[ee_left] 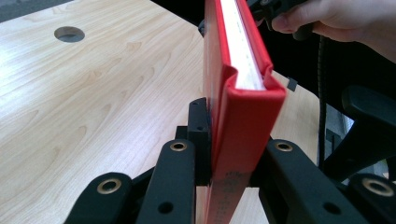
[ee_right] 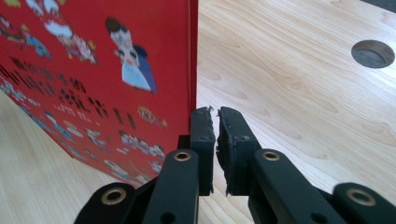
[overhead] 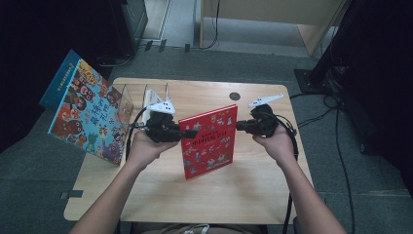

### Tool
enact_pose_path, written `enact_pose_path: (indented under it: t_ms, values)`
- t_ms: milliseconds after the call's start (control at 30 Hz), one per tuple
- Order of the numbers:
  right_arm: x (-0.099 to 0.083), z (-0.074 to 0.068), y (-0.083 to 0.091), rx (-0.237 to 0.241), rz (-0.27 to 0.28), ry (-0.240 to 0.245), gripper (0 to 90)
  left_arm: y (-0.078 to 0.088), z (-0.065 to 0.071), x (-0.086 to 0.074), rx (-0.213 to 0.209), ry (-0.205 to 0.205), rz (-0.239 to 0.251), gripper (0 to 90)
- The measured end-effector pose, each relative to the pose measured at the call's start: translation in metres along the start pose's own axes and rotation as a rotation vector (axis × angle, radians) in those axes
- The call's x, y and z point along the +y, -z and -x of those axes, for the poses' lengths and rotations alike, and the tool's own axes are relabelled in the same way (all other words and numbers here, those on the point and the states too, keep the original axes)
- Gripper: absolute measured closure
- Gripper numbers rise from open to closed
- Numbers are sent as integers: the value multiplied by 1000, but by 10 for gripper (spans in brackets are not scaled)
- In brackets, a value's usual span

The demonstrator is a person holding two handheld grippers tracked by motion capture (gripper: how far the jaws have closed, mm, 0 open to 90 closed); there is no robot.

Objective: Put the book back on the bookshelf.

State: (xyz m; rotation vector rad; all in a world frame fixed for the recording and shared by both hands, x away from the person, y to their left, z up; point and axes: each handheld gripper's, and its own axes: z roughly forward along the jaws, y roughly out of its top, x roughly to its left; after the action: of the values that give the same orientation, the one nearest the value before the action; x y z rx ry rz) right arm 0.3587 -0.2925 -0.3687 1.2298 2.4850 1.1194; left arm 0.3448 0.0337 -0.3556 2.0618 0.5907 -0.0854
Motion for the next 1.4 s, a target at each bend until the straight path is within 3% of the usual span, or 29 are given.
enact_pose_path:
  t_ms: [200, 267, 367, 600, 700, 900, 1167, 1400]
  values:
    - [0, -2, -1, 12, 18, -21, 864, -1, -1, 0, -1, 19, 1, 786]
    - [0, -2, 0, 42, 34, -28, 863, -2, -1, 1, -7, 19, -4, 778]
    - [1, -4, 1, 22, 37, -19, 863, -3, 0, 0, -4, 21, 5, 779]
    - [-5, -4, 2, 37, 65, -27, 861, -9, 1, 2, -29, 34, 29, 763]
    - [-7, -5, 0, 41, 71, -16, 840, -11, 3, 4, -10, 29, 22, 779]
    - [-16, 0, -7, 27, 67, -15, 731, -11, 2, 3, -5, 79, 40, 797]
    - [-38, 9, -21, 7, 61, -25, 657, 4, -3, 7, -18, 141, 78, 799]
    - [-53, 14, -36, -2, 24, -47, 596, 21, -5, 8, 35, 147, 70, 799]
